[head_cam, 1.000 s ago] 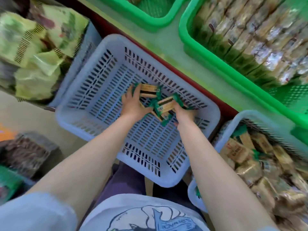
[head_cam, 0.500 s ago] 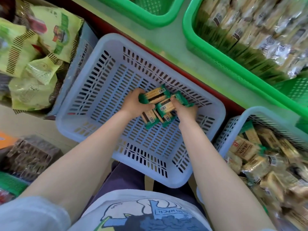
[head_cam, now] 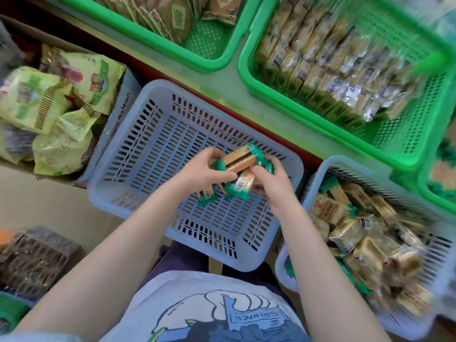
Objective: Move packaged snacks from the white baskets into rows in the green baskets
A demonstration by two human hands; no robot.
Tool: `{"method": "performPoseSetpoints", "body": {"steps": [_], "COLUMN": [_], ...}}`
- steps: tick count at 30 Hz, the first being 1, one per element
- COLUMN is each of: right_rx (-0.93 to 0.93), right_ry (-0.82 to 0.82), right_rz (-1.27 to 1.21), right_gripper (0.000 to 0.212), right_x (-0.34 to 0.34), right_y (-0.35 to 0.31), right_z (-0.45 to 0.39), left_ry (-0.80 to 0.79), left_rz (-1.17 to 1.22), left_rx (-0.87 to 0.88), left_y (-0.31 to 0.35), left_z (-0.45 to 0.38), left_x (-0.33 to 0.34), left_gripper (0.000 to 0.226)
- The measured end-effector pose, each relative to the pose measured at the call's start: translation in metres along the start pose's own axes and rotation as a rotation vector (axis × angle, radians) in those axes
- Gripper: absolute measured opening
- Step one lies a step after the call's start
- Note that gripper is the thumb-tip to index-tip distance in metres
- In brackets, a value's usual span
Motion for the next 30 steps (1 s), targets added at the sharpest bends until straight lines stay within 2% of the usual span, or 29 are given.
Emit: {"method": "performPoseSetpoints", "body": {"steps": [3,5,7,10,14,16,19,22,24,26,30], "right_rx": [-0.123,-0.188,-0.219,-0.221,-0.304,-0.33,-0.344,-0.339,-0.347,-0.352,-0.346], "right_ry": [-0.019,-0.007,0.007,-0.03,-0.152,-0.171,-0.122,-0.051,-0.022,0.01,0.125], "right_rz": [0.122,0.143,0.135,-0.042,-0.393,-0.476,-0.465,-0.405,-0.385,-0.364,-0.332], "right_gripper": [0.026,0.02,0.024,0.031,0.05,0.056,0.049,0.029,0.027,0.038,0.041], "right_x": [-0.026,-0.049,-0.075,-0.118,-0.179,-0.212,-0.263,-0.311,-0.338,-0.362,-0.397], "right_y": [-0.036,-0.056,-0.069,-0.075,-0.066,-0.06,-0.048,-0.029,-0.015,-0.004,0.01], "right_z": [0.031,0.051,0.069,0.091,0.115,0.126,0.139,0.144,0.145,0.145,0.147], "left_ry": [-0.01,-0.035,-0.092,-0.185,-0.276,-0.279,-0.324,-0.428,-0.456,-0.469,-0.449], "left_rz": [-0.2,-0.251,-0.242,-0.167,-0.069,-0.06,-0.08,-0.113,-0.115,-0.078,-0.047], "left_rx": [0.093,0.142,0.174,0.233,0.255,0.251,0.246,0.267,0.248,0.211,0.151], "left_y": [0.037,0.063,0.087,0.117,0.152,0.168,0.184,0.195,0.198,0.199,0.203], "left_z": [0.027,0.044,0.061,0.084,0.103,0.109,0.112,0.109,0.108,0.105,0.103], "left_x": [0.015,0.029,0.047,0.081,0.138,0.171,0.222,0.272,0.302,0.33,0.374], "left_gripper": [0.054,0.052,0.054,0.072,0.044,0.038,0.044,0.059,0.047,0.036,0.026]}}
Point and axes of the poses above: each hand's wrist, its own z-axis away from the middle knuckle, its own x-axis out of the palm, y = z × x, the point moved 2 cm from there along -z, towards the middle knuckle, and after that the axes turned 13 degrees about -x, right-handed, at the moved point
